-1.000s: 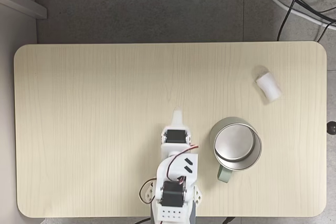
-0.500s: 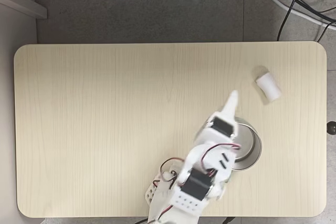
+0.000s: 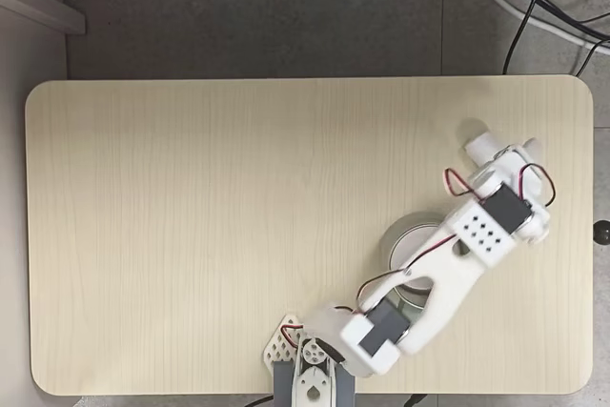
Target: Grasp a dressing and put it in the cup.
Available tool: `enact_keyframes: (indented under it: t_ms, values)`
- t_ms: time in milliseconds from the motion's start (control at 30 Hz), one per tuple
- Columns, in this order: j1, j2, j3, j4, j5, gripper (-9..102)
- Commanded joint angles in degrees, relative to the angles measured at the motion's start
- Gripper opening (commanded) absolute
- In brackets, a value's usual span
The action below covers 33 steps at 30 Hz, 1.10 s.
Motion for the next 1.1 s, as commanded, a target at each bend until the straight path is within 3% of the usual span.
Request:
enact_keyframes:
  t_ms: [0, 367, 500, 733, 933, 1067]
  values:
    - [0.5, 2.7, 5.6, -0.4, -0.6, 31]
    - [-1.5, 8.8, 8.7, -0.5, -1.9, 28]
    - [-2.2, 9.4, 8.8, -0.7, -1.7, 14]
    - [-2.6, 9.1, 9.5, -0.7, -4.5, 0]
    - [-1.9, 5.3, 9.6, 1.3, -4.0, 0]
    - [-1.9, 0.5, 13.0, 7.1, -3.8, 0]
